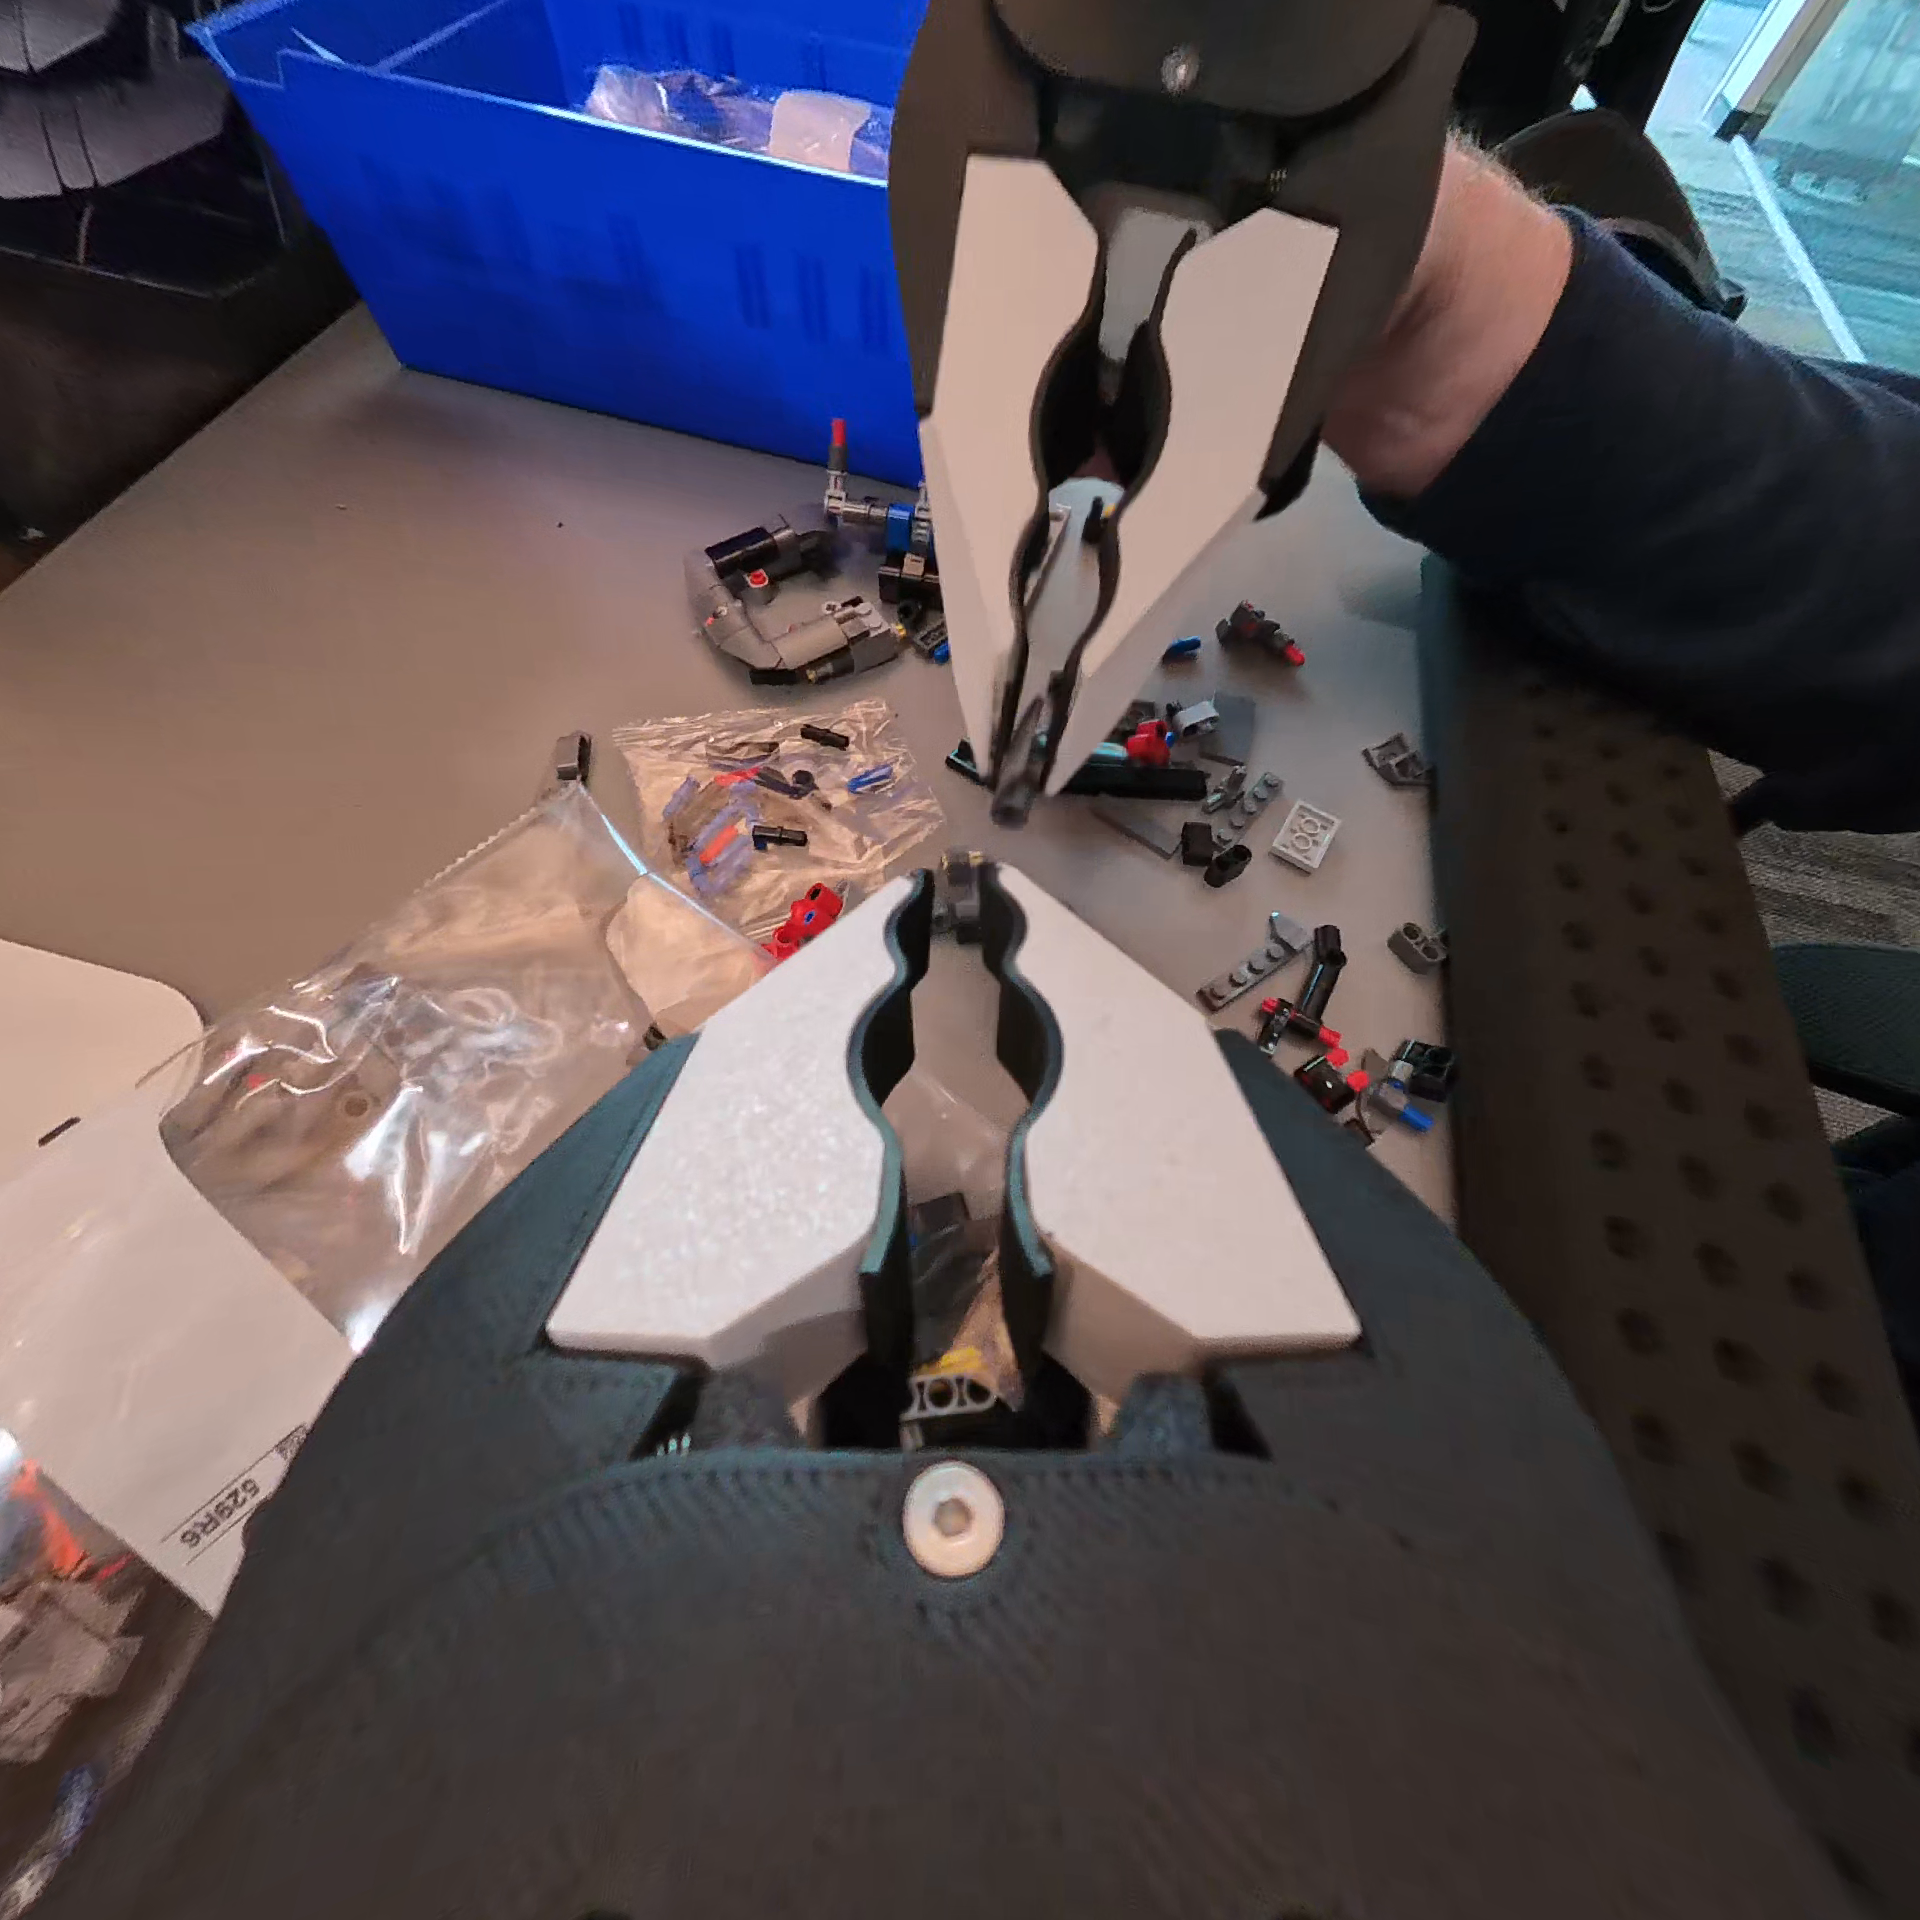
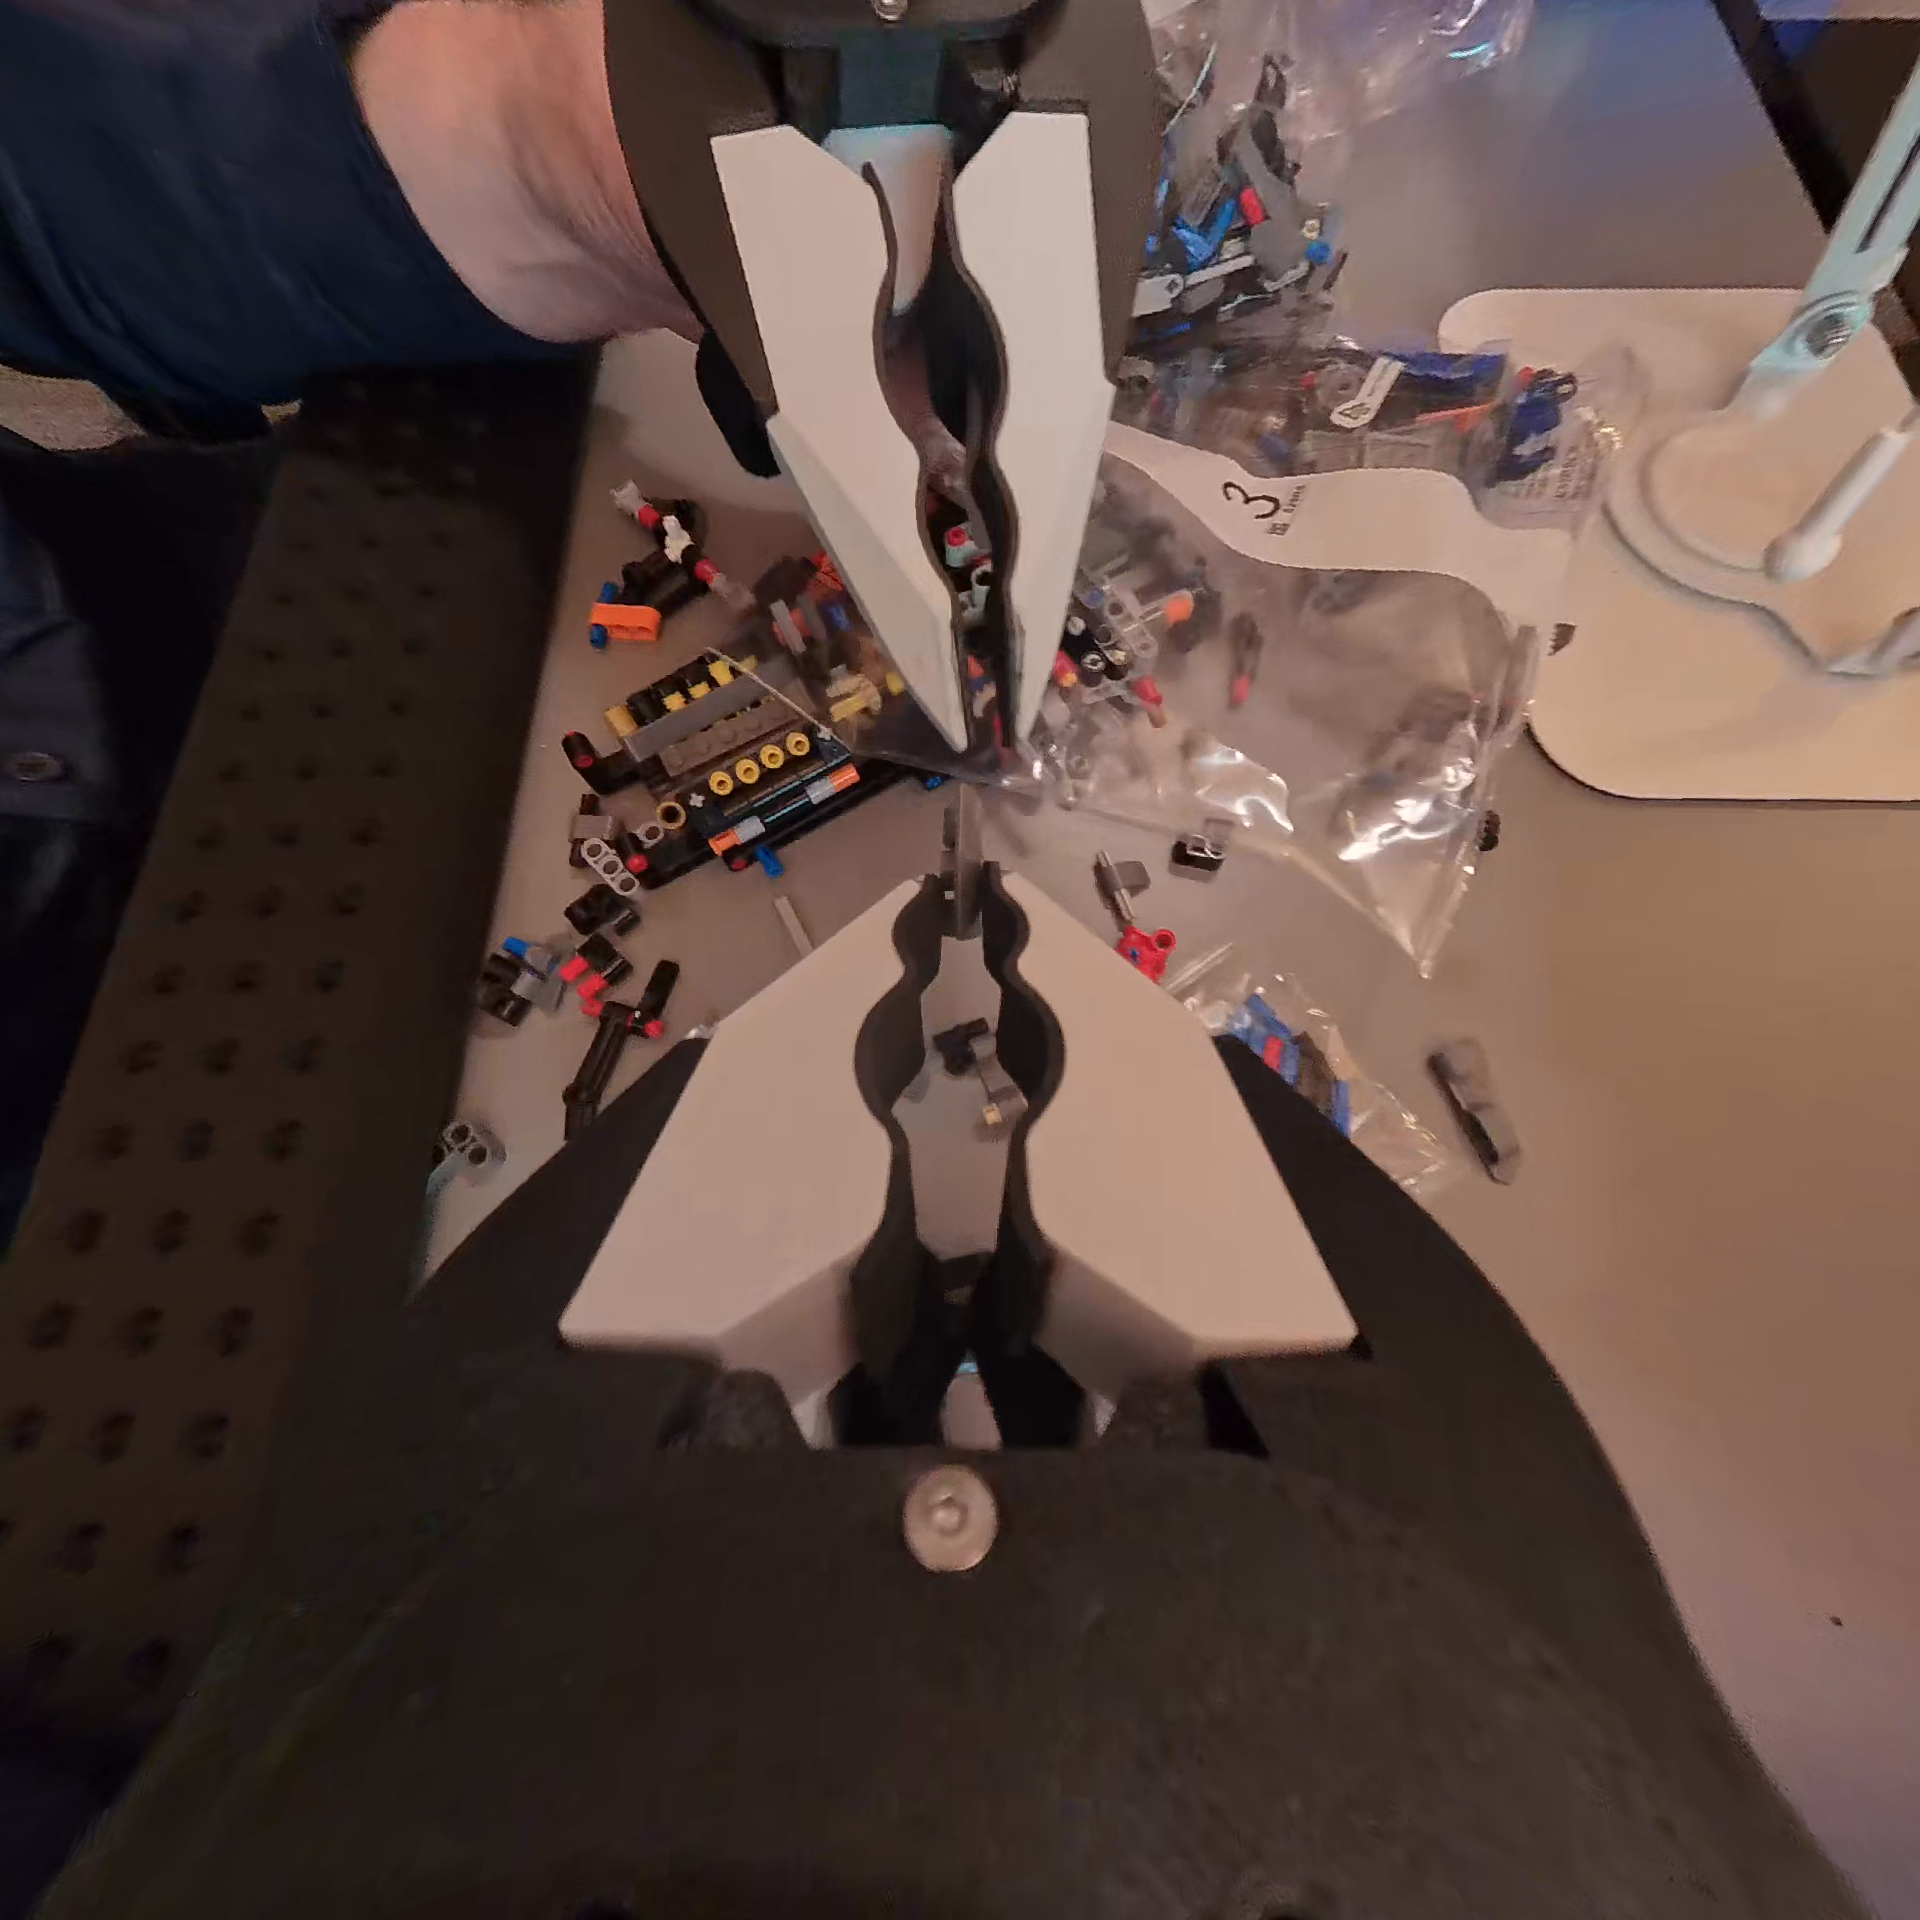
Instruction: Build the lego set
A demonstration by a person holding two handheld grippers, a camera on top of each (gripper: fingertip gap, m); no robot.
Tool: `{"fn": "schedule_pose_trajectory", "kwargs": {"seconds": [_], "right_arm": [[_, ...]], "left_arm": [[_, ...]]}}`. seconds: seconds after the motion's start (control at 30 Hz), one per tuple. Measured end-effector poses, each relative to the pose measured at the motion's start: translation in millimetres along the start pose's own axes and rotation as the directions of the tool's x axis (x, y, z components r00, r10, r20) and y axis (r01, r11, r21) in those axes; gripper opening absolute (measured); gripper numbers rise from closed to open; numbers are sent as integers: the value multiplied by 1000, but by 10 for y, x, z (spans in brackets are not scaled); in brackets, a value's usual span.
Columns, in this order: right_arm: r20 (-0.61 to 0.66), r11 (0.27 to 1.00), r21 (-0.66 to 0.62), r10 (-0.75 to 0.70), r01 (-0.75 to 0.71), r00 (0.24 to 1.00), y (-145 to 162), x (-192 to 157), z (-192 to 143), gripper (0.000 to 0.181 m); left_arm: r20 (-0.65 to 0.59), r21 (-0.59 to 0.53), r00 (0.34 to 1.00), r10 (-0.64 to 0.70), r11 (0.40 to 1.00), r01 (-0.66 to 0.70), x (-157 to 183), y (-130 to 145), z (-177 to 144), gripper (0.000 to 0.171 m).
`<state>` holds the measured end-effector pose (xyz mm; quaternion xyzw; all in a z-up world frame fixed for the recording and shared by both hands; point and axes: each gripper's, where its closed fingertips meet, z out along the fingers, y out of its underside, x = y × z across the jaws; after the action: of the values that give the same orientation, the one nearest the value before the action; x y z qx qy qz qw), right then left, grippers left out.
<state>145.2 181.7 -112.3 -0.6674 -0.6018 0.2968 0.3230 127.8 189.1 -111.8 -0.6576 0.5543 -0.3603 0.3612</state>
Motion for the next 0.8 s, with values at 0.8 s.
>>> {"fn": "schedule_pose_trajectory", "kwargs": {"seconds": [0.8], "right_arm": [[14, 999, 33, 2, -2, 1000, -63, -5, 65, 11]], "left_arm": [[-122, 78, 985, -118, 989, 128, 78, -101, -21, 0]]}}
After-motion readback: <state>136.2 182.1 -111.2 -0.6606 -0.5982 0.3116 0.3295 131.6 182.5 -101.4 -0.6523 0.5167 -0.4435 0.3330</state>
